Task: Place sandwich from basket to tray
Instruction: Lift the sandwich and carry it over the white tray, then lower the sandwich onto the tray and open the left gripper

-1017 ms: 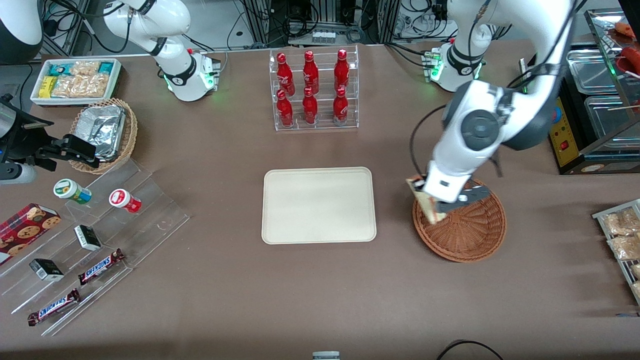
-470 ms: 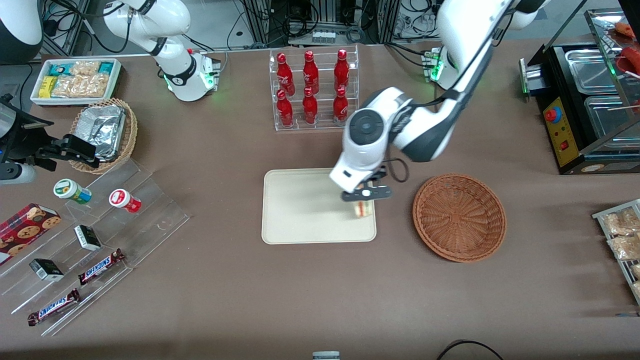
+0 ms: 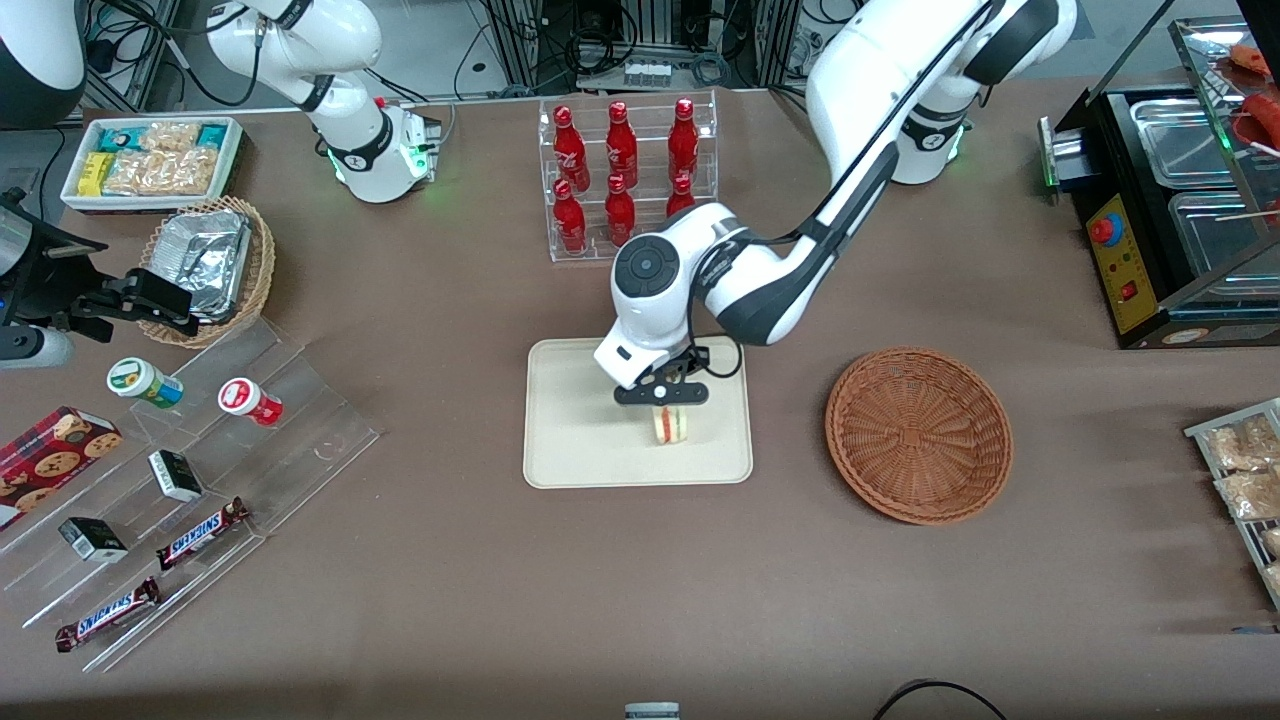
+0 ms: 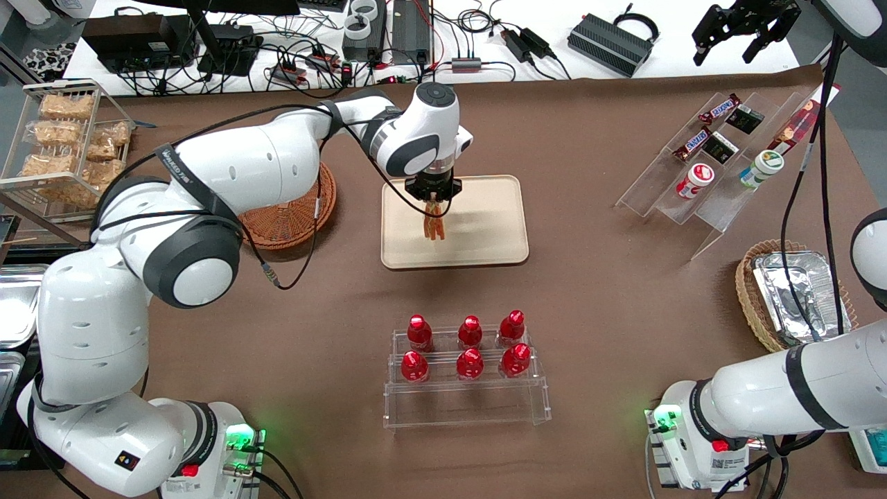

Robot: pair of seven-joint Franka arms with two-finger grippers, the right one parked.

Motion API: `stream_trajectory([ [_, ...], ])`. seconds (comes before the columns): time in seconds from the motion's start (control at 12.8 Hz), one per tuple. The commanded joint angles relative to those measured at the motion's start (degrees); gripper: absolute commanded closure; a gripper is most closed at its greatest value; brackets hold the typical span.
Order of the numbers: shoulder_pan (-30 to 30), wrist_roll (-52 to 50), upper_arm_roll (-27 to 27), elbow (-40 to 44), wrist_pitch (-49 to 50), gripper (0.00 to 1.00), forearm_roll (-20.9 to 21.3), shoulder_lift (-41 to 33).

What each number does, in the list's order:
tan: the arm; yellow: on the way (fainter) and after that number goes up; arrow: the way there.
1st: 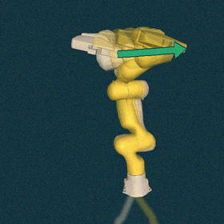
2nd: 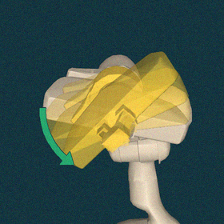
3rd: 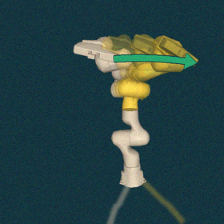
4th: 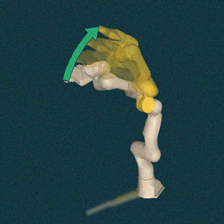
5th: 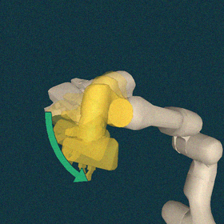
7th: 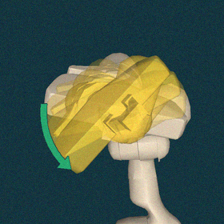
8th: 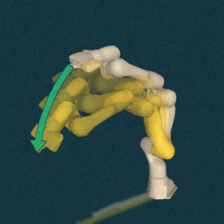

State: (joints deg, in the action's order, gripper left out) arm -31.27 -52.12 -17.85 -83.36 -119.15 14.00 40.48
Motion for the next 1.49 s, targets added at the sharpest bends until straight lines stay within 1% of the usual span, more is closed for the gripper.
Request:
stream_trajectory([
  [0.0, -0.7, -0.7, 0.4, 2.1, -0.6, 0.86, 1.2, 1.3],
  [0.16, -1.7, -0.6, 0.7, 2.5, -1.8, 0.86, 1.4, 2.7],
  [0.23, -1.7, -0.7, 0.7, 2.4, -2.5, 0.86, 2.4, 2.8],
  [0.39, -1.7, -0.9, 0.7, 2.5, -2.7, 0.85, 3.1, 3.5],
  [0.47, -1.7, -0.8, 0.8, 2.6, -2.8, 0.79, 3.1, 3.8],
  [0.55, -1.7, -0.8, 0.8, 2.6, -2.8, 0.79, 3.1, 3.9],
  [0.63, -1.7, -0.7, 0.9, 2.6, -2.9, 0.75, 3.1, 4.2],
  [0.7, -1.7, -0.4, 1.0, 2.6, -3.4, 0.4, 3.3, 4.3],
  [0.78, -1.6, -0.2, 1.0, 2.6, -3.4, 0.0, 4.0, 4.3],
  [1.02, -0.9, -0.9, 0.9, 2.6, -2.1, 0.0, 3.3, 1.9],
  [1.17, -0.6, -0.9, 0.9, 2.6, 3.0, 0.0, 2.5, -1.9],
  [1.33, 2.9, 0.0, 0.8, 2.1, 10.7, 0.0, -2.2, -8.2],
  [1.41, 4.4, 0.4, 0.7, 2.0, 14.0, 0.0, -3.5, -10.8],
])
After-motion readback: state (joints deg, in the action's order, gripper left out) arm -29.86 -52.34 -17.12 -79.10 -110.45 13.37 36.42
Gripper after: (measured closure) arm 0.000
